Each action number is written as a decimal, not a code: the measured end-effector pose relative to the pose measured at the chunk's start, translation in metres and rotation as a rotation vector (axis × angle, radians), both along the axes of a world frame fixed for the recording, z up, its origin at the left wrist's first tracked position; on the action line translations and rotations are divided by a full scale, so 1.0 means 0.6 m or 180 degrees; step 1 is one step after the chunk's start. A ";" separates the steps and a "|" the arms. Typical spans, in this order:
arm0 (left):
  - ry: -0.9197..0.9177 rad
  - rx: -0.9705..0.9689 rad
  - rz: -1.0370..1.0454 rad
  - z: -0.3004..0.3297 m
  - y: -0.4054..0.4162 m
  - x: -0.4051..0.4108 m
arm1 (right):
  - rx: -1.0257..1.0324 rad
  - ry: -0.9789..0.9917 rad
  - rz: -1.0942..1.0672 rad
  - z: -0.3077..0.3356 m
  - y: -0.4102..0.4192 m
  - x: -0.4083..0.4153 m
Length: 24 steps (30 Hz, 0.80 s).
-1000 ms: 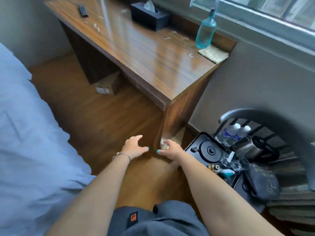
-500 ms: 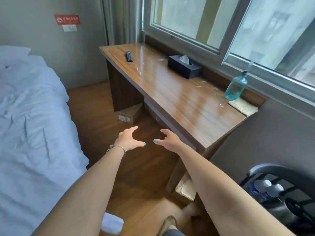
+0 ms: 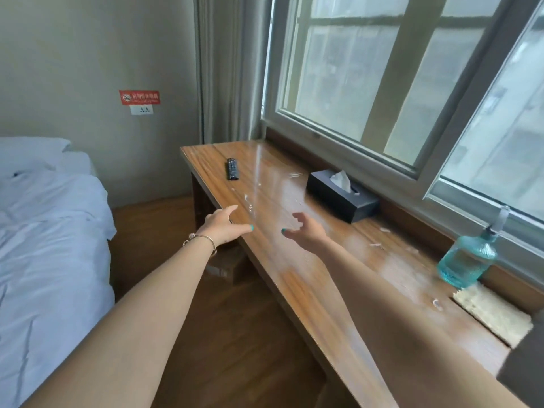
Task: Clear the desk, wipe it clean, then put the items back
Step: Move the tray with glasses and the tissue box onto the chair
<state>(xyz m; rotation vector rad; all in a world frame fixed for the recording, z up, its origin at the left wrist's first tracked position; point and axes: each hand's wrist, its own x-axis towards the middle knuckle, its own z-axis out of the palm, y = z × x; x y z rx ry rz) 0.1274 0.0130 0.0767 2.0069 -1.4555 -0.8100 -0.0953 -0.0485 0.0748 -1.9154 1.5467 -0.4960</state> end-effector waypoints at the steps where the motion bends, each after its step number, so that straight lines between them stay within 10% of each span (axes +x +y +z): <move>1: 0.0013 -0.0016 -0.0006 0.000 -0.024 0.011 | 0.0008 0.0002 0.0005 0.001 -0.027 0.010; 18: 0.1123 -0.0072 0.0145 -0.066 -0.448 0.234 | 0.0103 -0.0270 -0.0948 -0.052 -0.350 0.177; 24: 0.0052 -0.0103 -0.0448 -0.110 -0.555 0.261 | -0.0315 0.0827 -0.1689 -0.046 -0.383 0.087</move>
